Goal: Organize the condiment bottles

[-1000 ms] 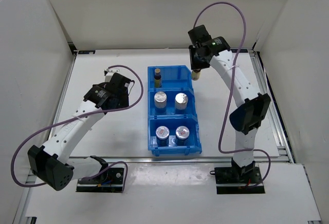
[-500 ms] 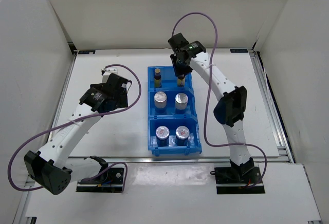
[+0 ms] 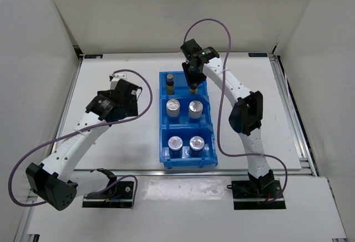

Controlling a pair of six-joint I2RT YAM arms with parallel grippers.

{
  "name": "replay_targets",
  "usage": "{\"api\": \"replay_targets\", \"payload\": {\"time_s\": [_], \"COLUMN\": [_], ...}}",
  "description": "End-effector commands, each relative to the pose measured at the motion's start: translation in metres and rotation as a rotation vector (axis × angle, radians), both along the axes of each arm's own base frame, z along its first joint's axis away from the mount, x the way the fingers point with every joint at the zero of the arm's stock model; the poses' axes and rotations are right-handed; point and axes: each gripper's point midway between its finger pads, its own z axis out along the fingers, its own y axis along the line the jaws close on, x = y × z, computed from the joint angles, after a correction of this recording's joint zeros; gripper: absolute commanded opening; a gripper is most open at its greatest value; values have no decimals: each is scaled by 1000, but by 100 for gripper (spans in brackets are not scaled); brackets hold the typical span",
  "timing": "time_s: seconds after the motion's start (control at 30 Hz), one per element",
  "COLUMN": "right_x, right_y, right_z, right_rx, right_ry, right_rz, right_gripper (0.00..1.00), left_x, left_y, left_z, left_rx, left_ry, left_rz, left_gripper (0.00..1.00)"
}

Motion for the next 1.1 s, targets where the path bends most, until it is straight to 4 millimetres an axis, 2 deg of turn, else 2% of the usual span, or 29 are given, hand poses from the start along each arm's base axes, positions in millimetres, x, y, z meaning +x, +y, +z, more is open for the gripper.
{"api": "replay_targets", "payload": {"time_s": [0.0,0.03,0.13,0.27,0.33,0.4,0.47,0.53,0.63,0.67,0.7,0.73,0.77,0.83,0.87,0.93,0.97,1.0,1.03,1.07], "right_x": [6,8,8,10,13,13,14,13,3,-1,-8,-17,-30,-47,-68,-84,-99,-112,-120,-134], "right_y": [4,-2,-2,-6,-8,-13,-18,-27,-35,-38,-45,-45,-51,-60,-68,-68,-75,-83,-91,-101], "right_z": [10,7,2,2,10,32,51,82,125,134,151,149,167,169,161,154,163,138,135,146], "right_rx": [32,26,21,21,20,25,26,36,82,89,102,96,112,104,92,129,162,131,125,156], "right_ry": [-36,-29,-21,-21,-45,-89,-136,-209,-287,-297,-330,-319,-350,-353,-334,-332,-351,-297,-297,-326], "right_rz": [10,-1,-1,-10,-28,-40,-55,-77,-96,-97,-105,-95,-110,-118,-105,-89,-80,-89,-107,-117], "right_gripper": [43,46,54,58,67,73,83,93,100,100,100,100,100,100,100,100,100,100,100,100], "left_x": [5,5,5,5,5,3,3,3,3,3,3,3,2,2,3,2,2,2,1,0], "left_y": [-1,-1,-1,-1,-1,0,0,0,2,2,2,2,4,4,6,8,10,10,10,13], "left_z": [19,19,19,19,19,19,19,19,19,19,19,19,22,22,23,26,27,27,29,32], "left_rx": [-25,-25,-25,-25,-25,-26,-26,-26,-20,-20,-20,-20,-17,-17,-9,-7,2,2,-3,-2], "left_ry": [-69,-69,-69,-69,-69,-70,-70,-70,-74,-74,-74,-74,-86,-86,-91,-102,-108,-108,-116,-129], "left_rz": [6,6,6,6,6,6,6,6,11,12,12,12,18,18,24,30,38,38,38,44], "left_gripper": [100,100,100,100,100,100,100,100,100,100,100,100,100,100,100,100,100,100,100,100]}}
